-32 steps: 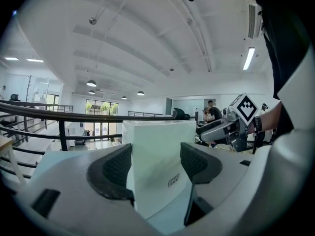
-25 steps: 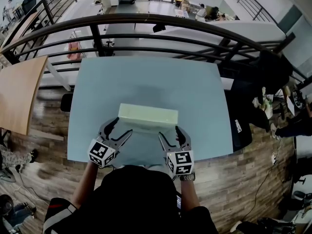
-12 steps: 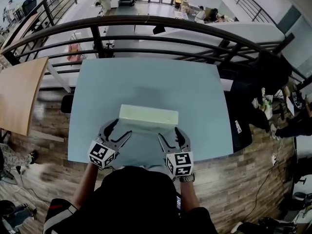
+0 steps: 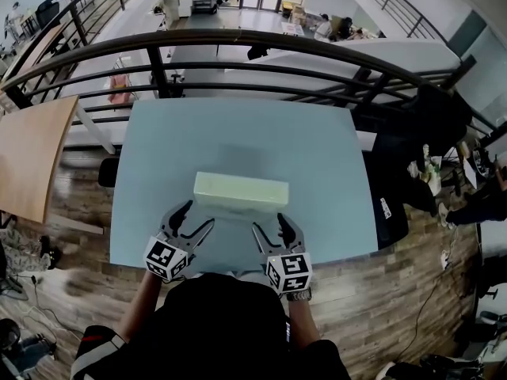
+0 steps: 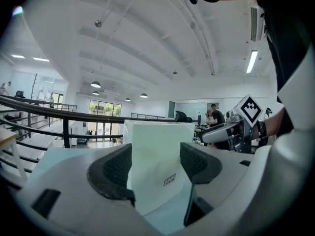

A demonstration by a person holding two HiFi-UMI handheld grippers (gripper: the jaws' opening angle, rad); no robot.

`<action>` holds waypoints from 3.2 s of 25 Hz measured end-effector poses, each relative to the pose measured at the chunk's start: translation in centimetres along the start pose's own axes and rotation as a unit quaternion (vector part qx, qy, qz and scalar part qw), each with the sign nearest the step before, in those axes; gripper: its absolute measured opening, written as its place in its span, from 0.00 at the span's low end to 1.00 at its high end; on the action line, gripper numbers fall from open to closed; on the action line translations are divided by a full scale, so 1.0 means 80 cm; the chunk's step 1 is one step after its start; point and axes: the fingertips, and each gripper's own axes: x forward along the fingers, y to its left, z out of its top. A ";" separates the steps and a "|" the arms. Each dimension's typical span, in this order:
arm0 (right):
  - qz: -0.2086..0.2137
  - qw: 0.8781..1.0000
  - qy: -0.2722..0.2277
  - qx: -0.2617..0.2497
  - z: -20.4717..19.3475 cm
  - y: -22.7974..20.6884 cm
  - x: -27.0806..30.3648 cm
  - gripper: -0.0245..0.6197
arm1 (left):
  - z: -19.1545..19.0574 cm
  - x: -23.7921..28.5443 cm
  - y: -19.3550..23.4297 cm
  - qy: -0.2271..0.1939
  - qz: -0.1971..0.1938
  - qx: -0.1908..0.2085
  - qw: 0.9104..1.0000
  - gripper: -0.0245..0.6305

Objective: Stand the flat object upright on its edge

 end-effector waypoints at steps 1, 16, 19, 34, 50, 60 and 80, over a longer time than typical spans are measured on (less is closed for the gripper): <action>0.000 1.000 -0.002 0.007 0.001 0.000 -0.002 0.48 | 0.000 -0.001 -0.001 -0.002 0.003 -0.001 1.000 0.51; 0.002 0.998 -0.031 0.051 0.005 -0.003 -0.024 0.05 | 0.004 -0.013 -0.011 -0.024 0.055 -0.009 0.998 0.04; 0.001 0.998 -0.037 0.053 0.005 -0.002 -0.032 0.05 | 0.019 -0.012 -0.021 -0.045 0.054 -0.010 0.998 0.04; 0.030 0.994 -0.083 0.068 0.025 -0.009 -0.098 0.05 | 0.060 -0.005 -0.110 -0.069 0.067 0.034 0.995 0.04; 0.024 0.992 -0.104 0.063 0.015 0.004 -0.183 0.05 | 0.062 -0.044 -0.170 -0.085 0.083 0.033 0.992 0.04; 0.018 0.991 -0.118 0.064 0.008 0.033 -0.221 0.05 | 0.062 -0.090 -0.198 -0.086 0.078 0.025 0.993 0.04; 0.024 0.991 -0.117 0.062 -0.011 0.069 -0.247 0.05 | 0.042 -0.130 -0.221 -0.080 0.070 0.011 0.994 0.04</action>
